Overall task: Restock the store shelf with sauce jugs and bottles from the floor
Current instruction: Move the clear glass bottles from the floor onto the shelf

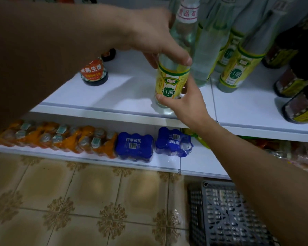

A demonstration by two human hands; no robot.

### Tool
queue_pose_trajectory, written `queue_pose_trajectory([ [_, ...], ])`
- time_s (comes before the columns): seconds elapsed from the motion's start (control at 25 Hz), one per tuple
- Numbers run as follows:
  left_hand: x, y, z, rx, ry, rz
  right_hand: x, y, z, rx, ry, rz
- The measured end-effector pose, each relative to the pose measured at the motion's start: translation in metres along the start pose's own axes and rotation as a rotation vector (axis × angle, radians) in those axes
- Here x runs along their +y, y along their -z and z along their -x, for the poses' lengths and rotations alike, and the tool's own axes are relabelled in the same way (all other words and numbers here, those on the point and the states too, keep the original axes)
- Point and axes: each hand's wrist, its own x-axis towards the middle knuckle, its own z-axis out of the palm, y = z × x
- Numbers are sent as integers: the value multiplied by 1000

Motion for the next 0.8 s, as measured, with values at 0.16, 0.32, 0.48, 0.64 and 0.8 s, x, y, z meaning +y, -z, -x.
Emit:
queue_pose_trajectory([
  [0.16,-9,-9,-20,75,-50,32,13,-3,-20,0,-6,20],
  [0.32,-18,-17,-31,154,-60,148,21,-3,-33,-6,-28,-2],
  [0.48,-29,-29,-29,220,-78,334,27,-3,-32,-31,-57,-57],
  [0.64,-49,-56,-19,256,-30,529,27,-5,-31,-53,-157,-65],
  [0.8,-77,-135,26,529,104,559,16,-15,22,249,-168,16],
])
